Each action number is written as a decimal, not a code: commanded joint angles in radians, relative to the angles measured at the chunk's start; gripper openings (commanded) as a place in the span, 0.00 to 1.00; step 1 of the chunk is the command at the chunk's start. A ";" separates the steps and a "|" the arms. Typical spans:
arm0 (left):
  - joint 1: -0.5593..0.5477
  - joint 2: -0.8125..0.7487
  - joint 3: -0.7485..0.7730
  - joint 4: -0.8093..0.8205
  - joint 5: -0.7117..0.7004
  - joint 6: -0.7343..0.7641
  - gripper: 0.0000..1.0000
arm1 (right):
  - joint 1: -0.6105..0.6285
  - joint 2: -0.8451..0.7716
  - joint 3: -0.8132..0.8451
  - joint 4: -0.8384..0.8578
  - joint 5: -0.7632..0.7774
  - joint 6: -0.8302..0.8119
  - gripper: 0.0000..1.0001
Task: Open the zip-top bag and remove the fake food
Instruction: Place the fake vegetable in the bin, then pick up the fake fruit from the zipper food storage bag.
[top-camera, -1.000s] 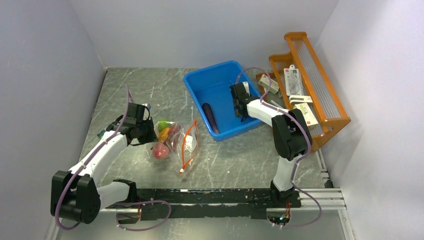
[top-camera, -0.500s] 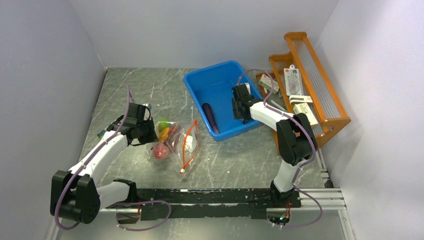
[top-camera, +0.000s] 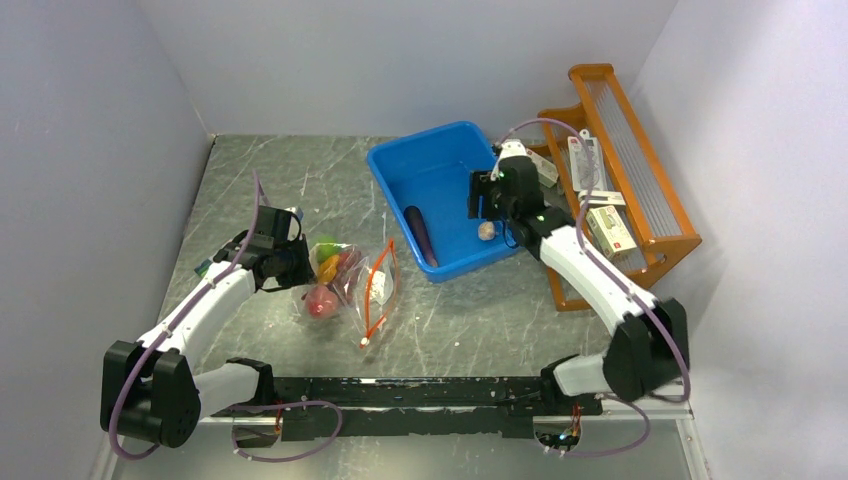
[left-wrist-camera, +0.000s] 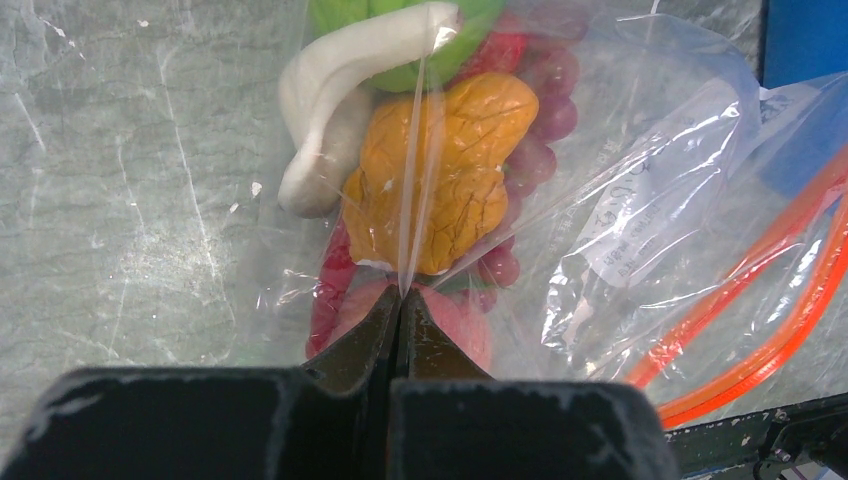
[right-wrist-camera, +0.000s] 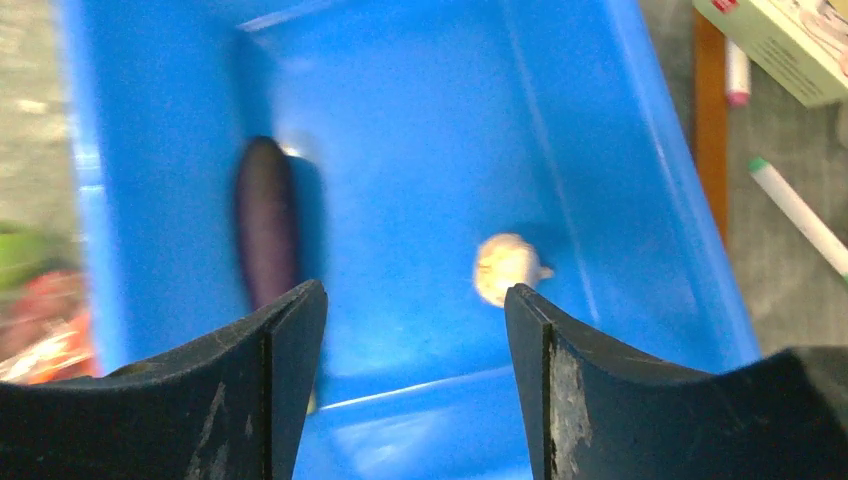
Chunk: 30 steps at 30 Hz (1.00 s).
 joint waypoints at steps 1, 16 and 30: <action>-0.010 -0.006 0.002 0.005 -0.014 -0.004 0.07 | 0.001 -0.168 -0.104 0.155 -0.253 0.078 0.67; -0.009 -0.028 0.005 -0.002 -0.039 -0.011 0.07 | 0.426 -0.403 -0.467 0.581 -0.540 0.366 0.70; -0.009 -0.029 0.008 -0.006 -0.054 -0.015 0.07 | 0.700 -0.190 -0.432 0.455 -0.134 0.394 0.69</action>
